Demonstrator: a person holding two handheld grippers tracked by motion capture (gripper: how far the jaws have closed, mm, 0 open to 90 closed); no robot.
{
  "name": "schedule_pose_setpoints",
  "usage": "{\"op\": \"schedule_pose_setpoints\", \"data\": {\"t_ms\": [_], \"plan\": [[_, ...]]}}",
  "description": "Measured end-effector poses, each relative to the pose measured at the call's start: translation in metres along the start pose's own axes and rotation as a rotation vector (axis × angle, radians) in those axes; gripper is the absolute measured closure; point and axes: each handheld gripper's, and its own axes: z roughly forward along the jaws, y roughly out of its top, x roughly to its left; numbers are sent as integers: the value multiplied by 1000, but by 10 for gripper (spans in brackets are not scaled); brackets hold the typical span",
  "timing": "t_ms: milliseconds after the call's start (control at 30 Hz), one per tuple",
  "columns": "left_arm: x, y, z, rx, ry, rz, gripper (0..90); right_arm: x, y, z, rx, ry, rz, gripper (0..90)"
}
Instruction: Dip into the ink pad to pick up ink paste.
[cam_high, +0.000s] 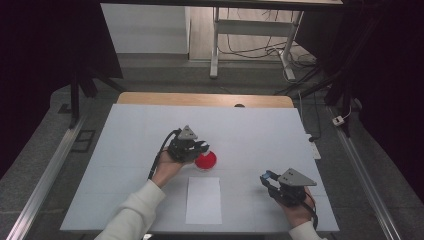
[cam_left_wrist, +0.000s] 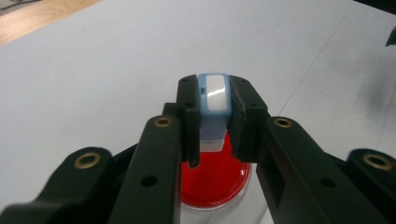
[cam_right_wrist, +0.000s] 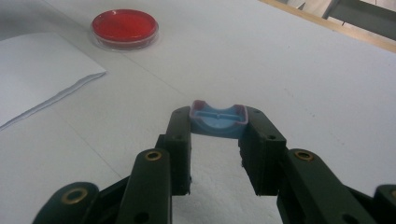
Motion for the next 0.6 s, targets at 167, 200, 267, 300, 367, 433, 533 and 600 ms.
{"op": "schedule_pose_setpoints", "data": {"t_ms": [167, 200, 267, 300, 367, 433, 533, 600], "plan": [[5, -3, 7, 26, 3, -14, 751, 0, 0, 1, 1, 1, 3, 648], [7, -4, 9, 30, 5, -18, 751, -1, 0, 1, 1, 1, 3, 648], [8, -4, 11, 42, 10, -22, 751, 0, 0, 0, 3, -1, 3, 648], [9, -5, 12, 47, 14, -23, 751, 0, 0, 0, 4, -1, 2, 648], [9, -5, 13, 53, 18, -22, 751, 0, 0, 0, 3, -2, 2, 648], [9, -5, 14, 58, 20, -21, 752, 0, 0, 1, 4, -1, 2, 648], [9, -5, 16, 63, 21, -18, 751, 0, 0, 1, 5, -3, 0, 648], [9, -5, 16, 66, 17, -16, 751, 0, 0, 1, 5, -4, -1, 648]]}}
